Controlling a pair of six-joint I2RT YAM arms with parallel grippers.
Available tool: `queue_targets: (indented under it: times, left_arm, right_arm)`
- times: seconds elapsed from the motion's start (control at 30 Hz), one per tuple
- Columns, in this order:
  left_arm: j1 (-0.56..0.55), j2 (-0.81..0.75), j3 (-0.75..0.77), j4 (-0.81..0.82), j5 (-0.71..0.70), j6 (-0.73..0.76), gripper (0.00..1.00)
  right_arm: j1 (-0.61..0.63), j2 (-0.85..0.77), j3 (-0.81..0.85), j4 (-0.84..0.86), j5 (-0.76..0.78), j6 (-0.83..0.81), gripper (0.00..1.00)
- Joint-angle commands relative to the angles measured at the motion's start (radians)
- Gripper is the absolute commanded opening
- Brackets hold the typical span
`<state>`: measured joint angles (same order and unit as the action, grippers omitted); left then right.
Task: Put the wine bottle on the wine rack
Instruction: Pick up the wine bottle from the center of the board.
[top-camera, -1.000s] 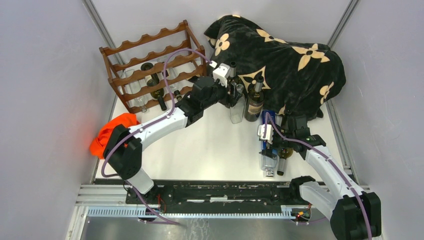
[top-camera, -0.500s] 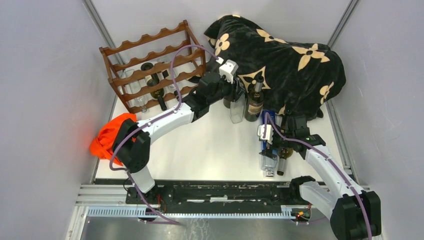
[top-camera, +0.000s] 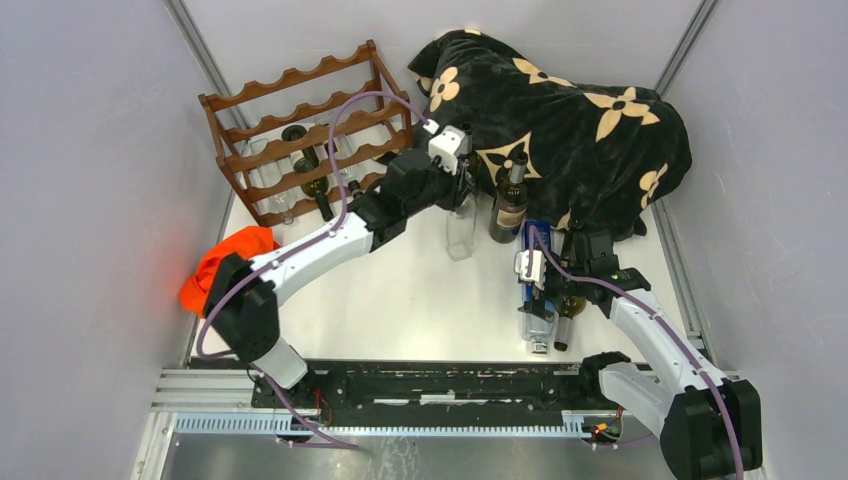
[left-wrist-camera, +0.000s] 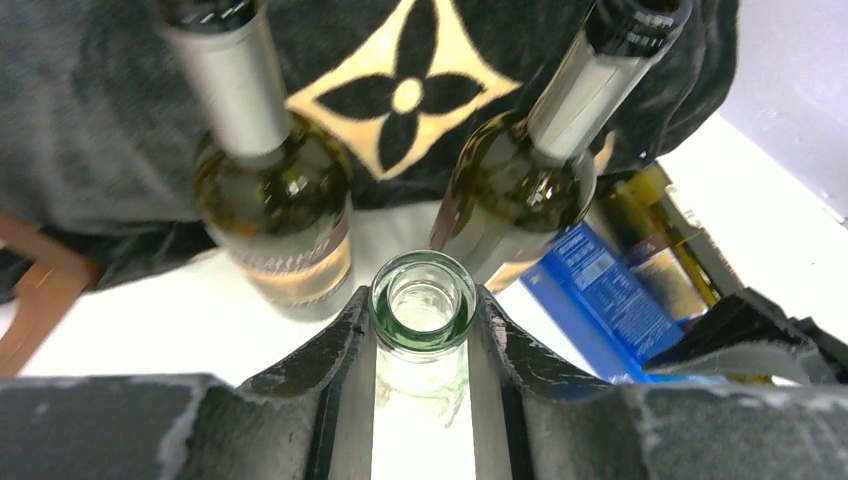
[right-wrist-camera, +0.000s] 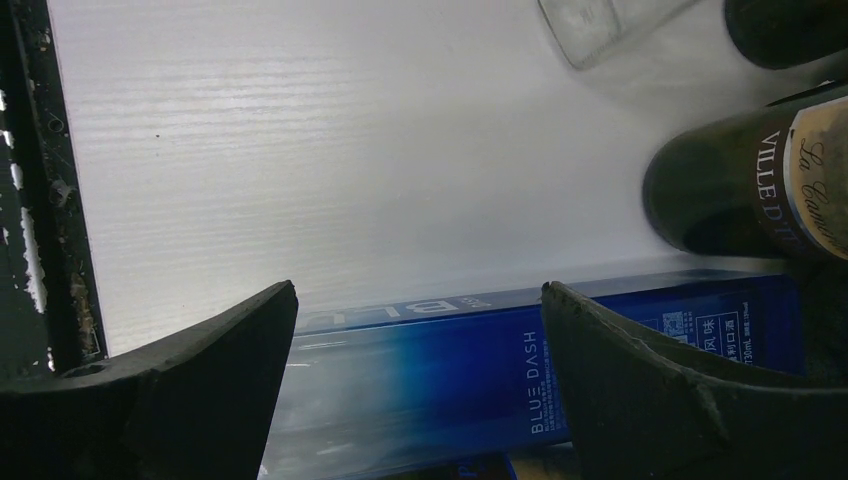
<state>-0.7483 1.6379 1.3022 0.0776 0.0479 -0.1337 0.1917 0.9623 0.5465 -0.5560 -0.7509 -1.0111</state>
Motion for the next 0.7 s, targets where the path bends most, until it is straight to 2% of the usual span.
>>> queue_targets:
  times: [0.0, 0.17, 0.37, 0.5, 0.67]
  left_arm:
    - [0.001, -0.176, -0.034, -0.035, -0.071, 0.061, 0.02]
    - [0.003, -0.311, -0.129, -0.124, -0.006, -0.061, 0.02]
    - [0.003, -0.529, -0.368, -0.019, 0.068, -0.258, 0.02]
    - [0.001, -0.656, -0.469, 0.027, 0.103, -0.367, 0.02]
    - [0.001, -0.729, -0.551, 0.124, 0.123, -0.458, 0.02]
  right_arm:
    - [-0.001, -0.001, 0.018, -0.011, -0.061, -0.016, 0.98]
    - [0.002, -0.005, 0.02, -0.034, -0.158, -0.05, 0.98]
    - [0.016, -0.016, 0.037, -0.042, -0.261, -0.092, 0.98]
    - [0.054, -0.019, 0.075, -0.028, -0.303, -0.097, 0.98]
    - [0.191, 0.02, 0.101, 0.107, -0.297, 0.069, 0.98]
